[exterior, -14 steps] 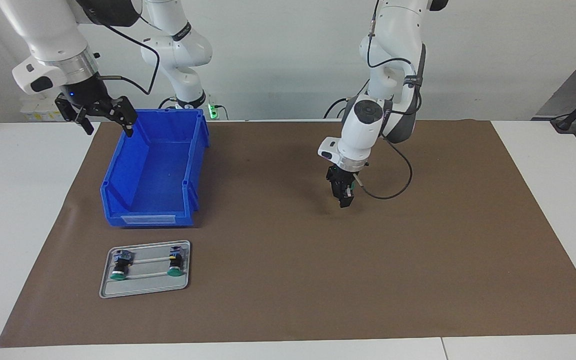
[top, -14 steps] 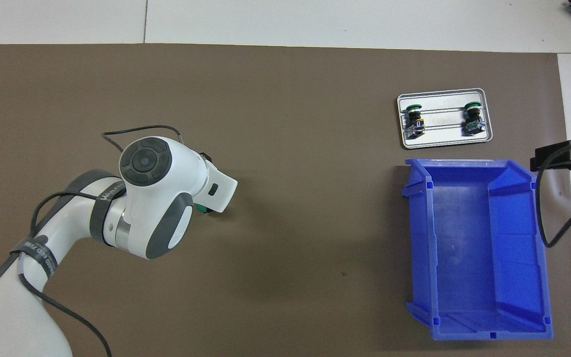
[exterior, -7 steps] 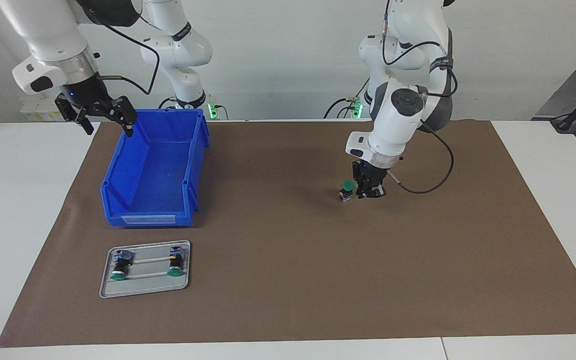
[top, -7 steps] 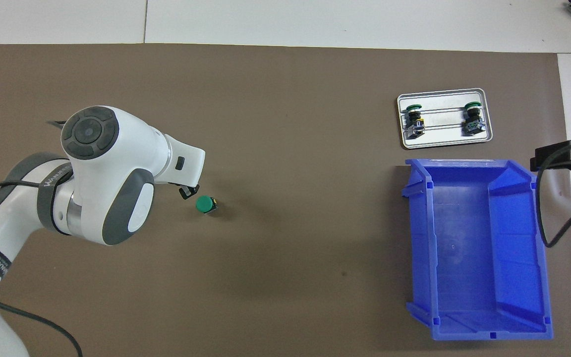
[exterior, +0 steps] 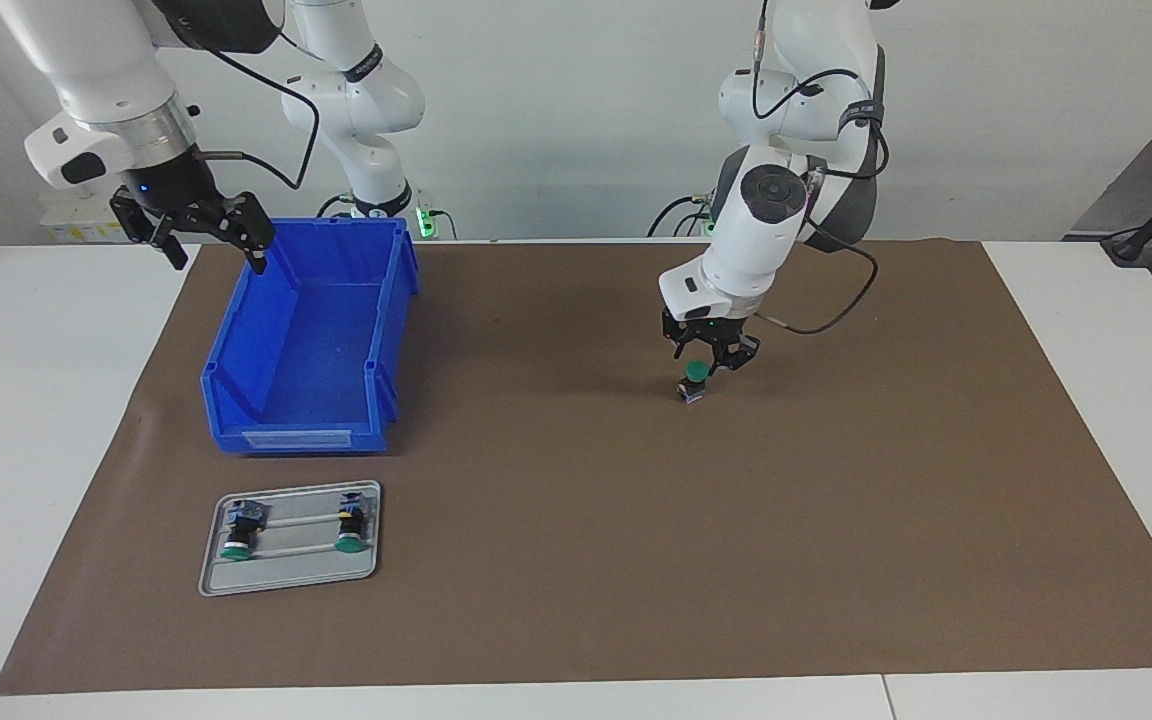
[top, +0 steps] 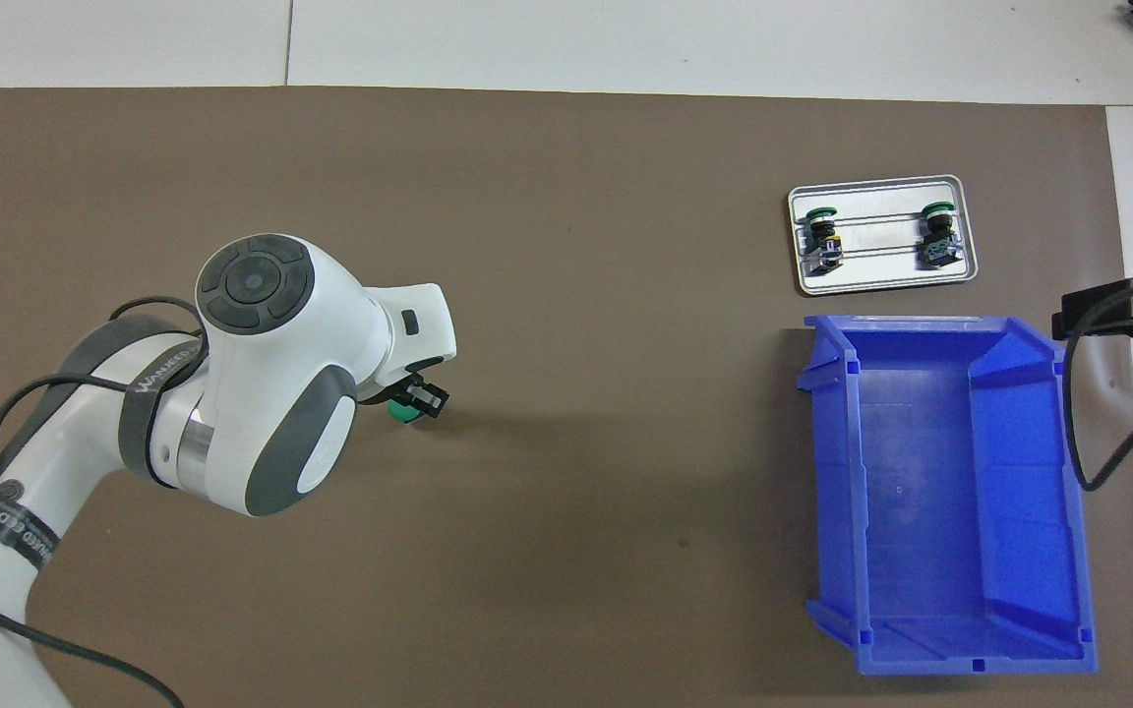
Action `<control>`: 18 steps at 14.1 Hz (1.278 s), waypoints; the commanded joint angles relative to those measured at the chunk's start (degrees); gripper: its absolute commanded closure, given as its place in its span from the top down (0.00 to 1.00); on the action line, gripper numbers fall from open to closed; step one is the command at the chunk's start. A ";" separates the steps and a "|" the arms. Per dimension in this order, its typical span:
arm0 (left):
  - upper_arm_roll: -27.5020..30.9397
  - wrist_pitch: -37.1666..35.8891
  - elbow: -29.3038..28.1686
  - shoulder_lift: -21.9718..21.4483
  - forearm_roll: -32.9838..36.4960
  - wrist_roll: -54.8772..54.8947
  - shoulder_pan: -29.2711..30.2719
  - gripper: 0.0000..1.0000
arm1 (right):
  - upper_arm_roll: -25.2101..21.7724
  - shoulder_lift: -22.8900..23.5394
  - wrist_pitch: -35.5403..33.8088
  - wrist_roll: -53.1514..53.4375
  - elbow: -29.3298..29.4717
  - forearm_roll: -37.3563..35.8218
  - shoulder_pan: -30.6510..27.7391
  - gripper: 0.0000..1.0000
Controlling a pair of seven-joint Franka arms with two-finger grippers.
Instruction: Place and press button with both arms
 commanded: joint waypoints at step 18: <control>0.42 12.93 -12.56 -5.14 0.04 -19.33 -1.35 0.00 | 0.25 -1.21 -0.40 0.29 -1.17 -0.08 -0.22 1.00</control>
